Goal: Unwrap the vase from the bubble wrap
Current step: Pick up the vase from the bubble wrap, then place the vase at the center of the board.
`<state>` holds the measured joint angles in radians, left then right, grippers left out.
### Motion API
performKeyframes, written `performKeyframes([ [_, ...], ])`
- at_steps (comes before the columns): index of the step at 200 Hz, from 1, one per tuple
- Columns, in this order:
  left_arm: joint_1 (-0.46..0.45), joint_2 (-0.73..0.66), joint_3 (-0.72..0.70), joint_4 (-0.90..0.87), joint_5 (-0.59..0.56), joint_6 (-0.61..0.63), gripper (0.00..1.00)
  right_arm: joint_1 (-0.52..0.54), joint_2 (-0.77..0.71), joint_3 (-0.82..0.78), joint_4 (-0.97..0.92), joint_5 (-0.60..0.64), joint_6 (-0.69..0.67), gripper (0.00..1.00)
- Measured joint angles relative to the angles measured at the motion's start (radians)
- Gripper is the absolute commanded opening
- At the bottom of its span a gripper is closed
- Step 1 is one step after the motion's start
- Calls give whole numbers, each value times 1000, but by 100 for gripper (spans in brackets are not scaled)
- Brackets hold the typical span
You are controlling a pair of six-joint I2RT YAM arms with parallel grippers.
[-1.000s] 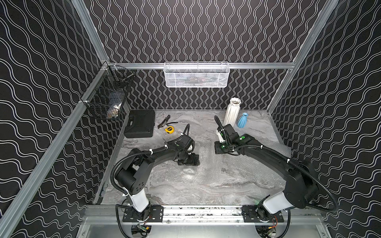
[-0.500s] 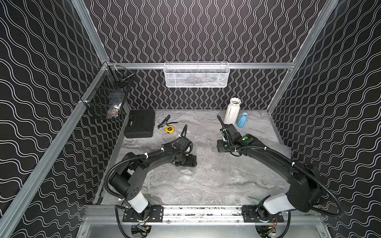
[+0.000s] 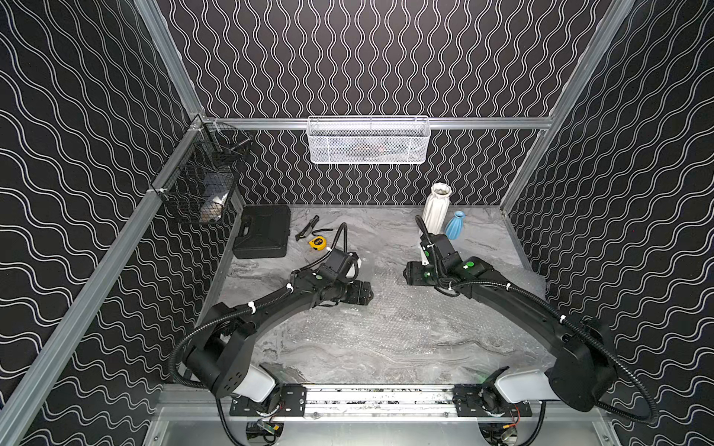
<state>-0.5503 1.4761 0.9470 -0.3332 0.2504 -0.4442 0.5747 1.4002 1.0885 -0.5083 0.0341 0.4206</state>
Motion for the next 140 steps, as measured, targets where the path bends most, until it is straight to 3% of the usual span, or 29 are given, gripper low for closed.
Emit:
performKeyframes([
  [95, -43, -128, -17, 77, 73, 53, 76, -112, -41, -99, 320, -580, 118, 80],
  [140, -77, -138, -16, 105, 110, 58, 76, -116, -40, -102, 409, -719, 145, 82],
])
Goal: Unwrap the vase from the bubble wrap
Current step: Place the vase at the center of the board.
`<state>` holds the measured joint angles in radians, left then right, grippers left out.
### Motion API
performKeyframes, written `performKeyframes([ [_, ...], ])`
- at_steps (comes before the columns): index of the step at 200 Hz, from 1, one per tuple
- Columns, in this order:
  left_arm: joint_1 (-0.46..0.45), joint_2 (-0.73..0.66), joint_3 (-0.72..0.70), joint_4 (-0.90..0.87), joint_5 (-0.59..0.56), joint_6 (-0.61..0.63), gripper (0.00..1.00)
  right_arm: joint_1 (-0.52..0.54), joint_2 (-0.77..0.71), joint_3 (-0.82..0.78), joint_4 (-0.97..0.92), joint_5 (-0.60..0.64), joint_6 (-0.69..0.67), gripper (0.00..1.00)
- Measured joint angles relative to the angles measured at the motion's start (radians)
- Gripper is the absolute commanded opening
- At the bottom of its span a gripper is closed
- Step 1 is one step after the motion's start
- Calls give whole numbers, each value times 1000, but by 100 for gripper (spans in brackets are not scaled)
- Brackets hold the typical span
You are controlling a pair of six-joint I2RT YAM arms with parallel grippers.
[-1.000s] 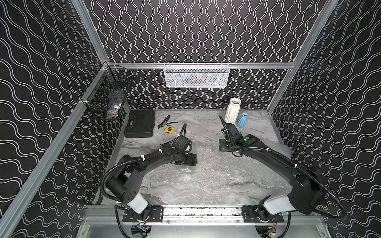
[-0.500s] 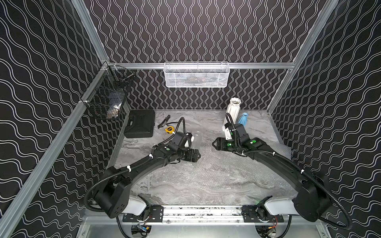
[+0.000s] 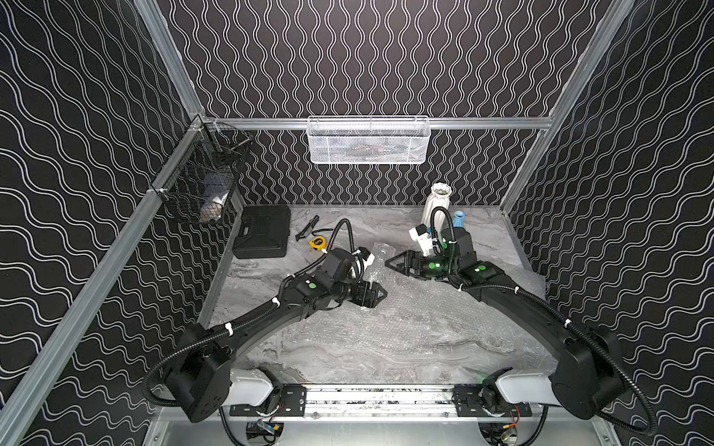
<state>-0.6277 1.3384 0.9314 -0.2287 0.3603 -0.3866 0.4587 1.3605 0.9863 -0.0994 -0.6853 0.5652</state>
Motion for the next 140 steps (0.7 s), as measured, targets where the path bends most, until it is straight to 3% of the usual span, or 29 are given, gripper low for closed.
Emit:
performKeyframes([
  [103, -43, -20, 4, 32, 74, 19, 76, 0, 42, 21, 17, -87, 2, 79],
  [140, -48, -15, 5, 38, 94, 19, 76, 0, 53, 23, 23, -114, 6, 69],
])
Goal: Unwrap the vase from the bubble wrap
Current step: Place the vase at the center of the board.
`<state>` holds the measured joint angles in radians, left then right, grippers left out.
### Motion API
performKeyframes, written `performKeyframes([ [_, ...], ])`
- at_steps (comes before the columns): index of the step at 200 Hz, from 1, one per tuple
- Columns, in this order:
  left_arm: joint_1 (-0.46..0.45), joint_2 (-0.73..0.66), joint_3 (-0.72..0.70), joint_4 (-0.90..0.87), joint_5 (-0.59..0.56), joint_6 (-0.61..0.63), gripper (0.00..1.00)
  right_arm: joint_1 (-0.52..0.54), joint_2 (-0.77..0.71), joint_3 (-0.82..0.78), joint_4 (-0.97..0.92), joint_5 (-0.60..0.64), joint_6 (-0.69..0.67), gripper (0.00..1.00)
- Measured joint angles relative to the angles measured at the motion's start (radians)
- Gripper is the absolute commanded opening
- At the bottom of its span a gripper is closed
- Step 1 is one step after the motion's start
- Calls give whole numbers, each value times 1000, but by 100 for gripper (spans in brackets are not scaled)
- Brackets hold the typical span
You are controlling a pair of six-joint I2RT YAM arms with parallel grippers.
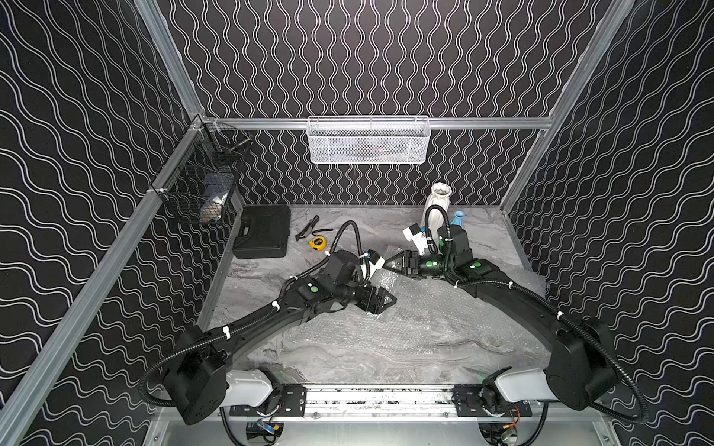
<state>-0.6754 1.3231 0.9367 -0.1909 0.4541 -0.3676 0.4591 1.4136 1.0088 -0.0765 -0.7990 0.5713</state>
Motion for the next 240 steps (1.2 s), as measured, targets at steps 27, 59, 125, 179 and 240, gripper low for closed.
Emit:
performKeyframes([
  [27, -2, 4, 0, 0, 1, 2, 76, 0, 3, 2, 0, -9, 15, 59],
  [59, -3, 7, 0, -1, -2, 2, 81, -2, 8, 5, -1, -15, 17, 54],
  [125, -5, -28, 0, 3, -64, 17, 100, -31, -24, 8, -37, 63, -19, 54],
  [179, -4, -98, 45, -153, -307, 30, 100, -62, 3, 93, -82, 157, -90, 54],
  [240, 81, -188, 120, -396, -457, 77, 100, -84, 101, 230, -106, 313, -201, 54],
])
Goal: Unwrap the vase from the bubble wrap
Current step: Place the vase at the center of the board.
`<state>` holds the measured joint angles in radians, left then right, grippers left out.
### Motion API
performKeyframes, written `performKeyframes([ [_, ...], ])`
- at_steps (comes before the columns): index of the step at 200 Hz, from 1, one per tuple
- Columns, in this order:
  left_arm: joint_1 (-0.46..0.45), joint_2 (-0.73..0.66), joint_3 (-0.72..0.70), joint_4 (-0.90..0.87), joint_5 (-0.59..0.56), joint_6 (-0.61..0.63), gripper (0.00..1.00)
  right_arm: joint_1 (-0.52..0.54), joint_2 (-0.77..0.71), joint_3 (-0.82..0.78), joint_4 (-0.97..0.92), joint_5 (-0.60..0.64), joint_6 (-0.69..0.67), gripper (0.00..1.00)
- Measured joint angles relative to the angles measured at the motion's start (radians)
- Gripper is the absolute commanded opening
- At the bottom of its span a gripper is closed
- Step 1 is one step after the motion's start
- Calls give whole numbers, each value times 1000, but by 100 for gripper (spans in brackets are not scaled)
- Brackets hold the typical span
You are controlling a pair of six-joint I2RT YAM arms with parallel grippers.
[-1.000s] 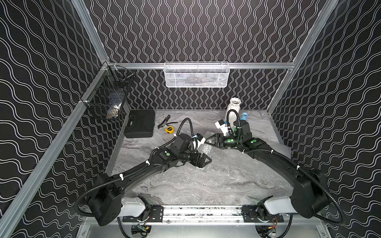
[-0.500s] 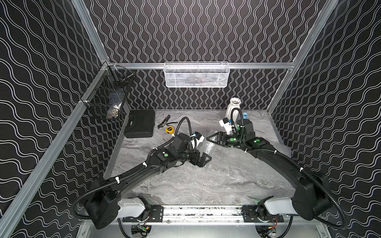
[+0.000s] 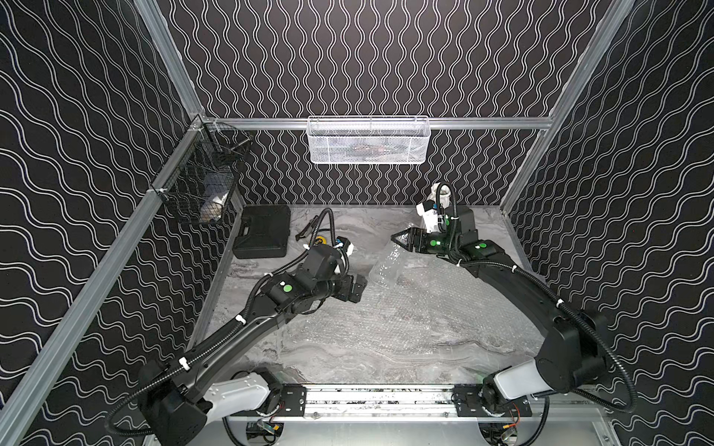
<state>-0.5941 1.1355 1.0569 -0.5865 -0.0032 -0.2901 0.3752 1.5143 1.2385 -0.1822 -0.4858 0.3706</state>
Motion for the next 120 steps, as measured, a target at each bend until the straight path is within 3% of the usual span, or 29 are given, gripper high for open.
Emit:
performKeyframes([
  [49, 116, -27, -46, -55, 19, 76, 100, -17, 74, 81, 20, 111, -77, 54],
  [120, 147, -22, -81, -54, 60, 95, 100, -23, 221, 165, 105, 316, -203, 54],
])
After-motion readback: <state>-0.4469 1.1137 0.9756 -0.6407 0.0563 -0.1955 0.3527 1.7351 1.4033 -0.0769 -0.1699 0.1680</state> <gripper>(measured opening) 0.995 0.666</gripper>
